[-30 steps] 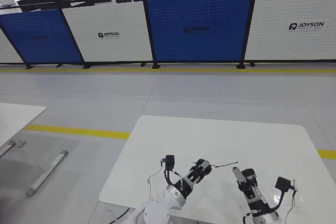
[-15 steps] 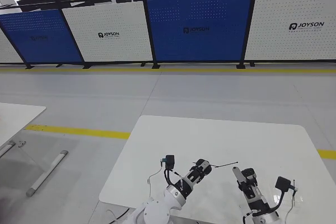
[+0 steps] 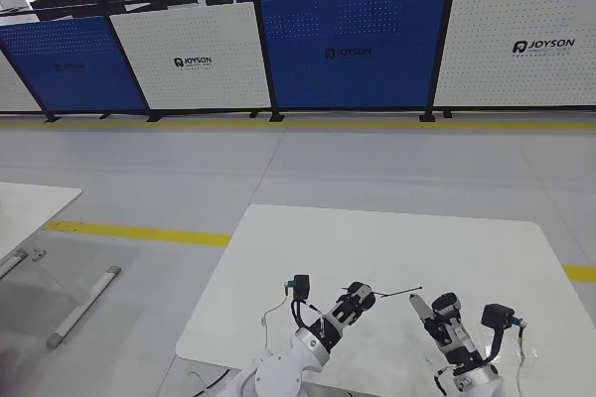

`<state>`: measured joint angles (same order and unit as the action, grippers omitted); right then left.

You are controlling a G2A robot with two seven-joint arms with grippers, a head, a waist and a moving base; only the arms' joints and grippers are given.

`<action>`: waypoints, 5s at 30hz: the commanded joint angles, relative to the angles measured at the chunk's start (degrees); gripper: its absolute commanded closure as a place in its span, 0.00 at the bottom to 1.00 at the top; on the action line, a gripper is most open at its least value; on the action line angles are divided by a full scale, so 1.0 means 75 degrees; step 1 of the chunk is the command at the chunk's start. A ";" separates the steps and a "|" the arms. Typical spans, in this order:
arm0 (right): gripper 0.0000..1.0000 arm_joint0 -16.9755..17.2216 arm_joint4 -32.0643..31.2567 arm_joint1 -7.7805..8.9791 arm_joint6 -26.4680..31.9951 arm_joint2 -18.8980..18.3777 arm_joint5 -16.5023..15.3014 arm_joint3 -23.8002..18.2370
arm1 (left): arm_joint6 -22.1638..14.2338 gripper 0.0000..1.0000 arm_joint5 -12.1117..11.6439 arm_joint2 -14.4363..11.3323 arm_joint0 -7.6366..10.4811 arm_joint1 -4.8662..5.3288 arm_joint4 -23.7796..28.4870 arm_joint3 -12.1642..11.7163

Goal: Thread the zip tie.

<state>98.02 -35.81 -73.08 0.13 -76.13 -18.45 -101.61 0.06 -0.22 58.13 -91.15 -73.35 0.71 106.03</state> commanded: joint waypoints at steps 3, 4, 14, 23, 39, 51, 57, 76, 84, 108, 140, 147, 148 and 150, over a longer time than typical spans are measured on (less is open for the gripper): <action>0.00 0.0004 0.0005 0.0000 -0.0006 0.0000 -0.0005 -0.0006 | 0.0000 1.00 0.0000 0.0000 0.0000 0.0000 0.0000 0.0000; 0.00 0.0004 0.0005 0.0000 -0.0006 0.0000 -0.0005 -0.0006 | 0.0000 1.00 0.0000 0.0000 0.0000 0.0000 0.0000 0.0000; 0.00 -0.0001 -0.1029 0.0030 -0.0515 -0.0085 0.0003 0.0013 | 0.0000 1.00 0.0000 0.0000 0.0000 0.0000 0.0000 0.0000; 0.00 0.0126 -0.2028 0.0118 -0.0824 -0.0443 -0.0011 0.0040 | 0.0000 1.00 0.0000 0.0000 0.0000 0.0000 0.0000 0.0000; 0.00 0.0126 -0.2028 0.0118 -0.0824 -0.0443 -0.0011 0.0040 | 0.0000 1.00 0.0000 0.0000 0.0000 0.0000 0.0000 0.0000; 0.00 0.0046 -0.2063 0.0147 -0.0706 -0.0585 -0.0086 0.0161 | 0.0000 1.00 0.0000 0.0000 0.0000 0.0000 0.0000 0.0000; 0.00 -0.0074 -0.3328 0.0234 -0.0364 -0.0377 -0.0138 0.0209 | 0.0000 1.00 0.0000 0.0000 0.0000 0.0000 0.0000 0.0000; 0.00 -0.0578 -0.3803 0.0173 -0.0187 0.0312 0.0107 0.0633 | 0.0284 1.00 0.0168 -0.0239 0.0156 -0.0066 -0.0009 -0.0058; 0.00 -0.0709 -0.3864 0.0148 -0.0223 0.0467 0.0207 0.0767 | 0.0364 1.00 0.0250 -0.0365 0.0250 -0.0100 -0.0002 -0.0124; 0.00 -0.1069 -0.3519 0.0111 0.0434 0.0738 0.0244 0.1093 | 0.0364 1.00 0.0250 -0.0365 0.0250 -0.0100 -0.0002 -0.0124; 0.00 -0.1254 -0.3491 0.0072 0.0737 0.1013 0.0520 0.1248 | 0.0364 1.00 0.0250 -0.0365 0.0250 -0.0100 -0.0002 -0.0124; 0.05 -0.1189 -0.3282 0.0060 0.0060 0.1044 0.0298 0.1383 | 0.0364 1.00 0.0250 -0.0365 0.0250 -0.0100 -0.0002 -0.0124; 0.19 -0.1206 -0.3258 0.0058 0.0039 0.1052 0.0273 0.1426 | 0.0364 1.00 0.0250 -0.0365 0.0250 -0.0100 -0.0002 -0.0124; 0.52 -0.1258 -0.3129 0.0051 0.0035 0.1089 0.0159 0.1551 | 0.0364 1.00 0.0250 -0.0365 0.0250 -0.0100 -0.0002 -0.0124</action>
<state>88.83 -59.77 -72.67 0.33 -68.09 -16.83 -90.49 2.79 1.66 55.40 -89.27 -74.10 0.69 105.10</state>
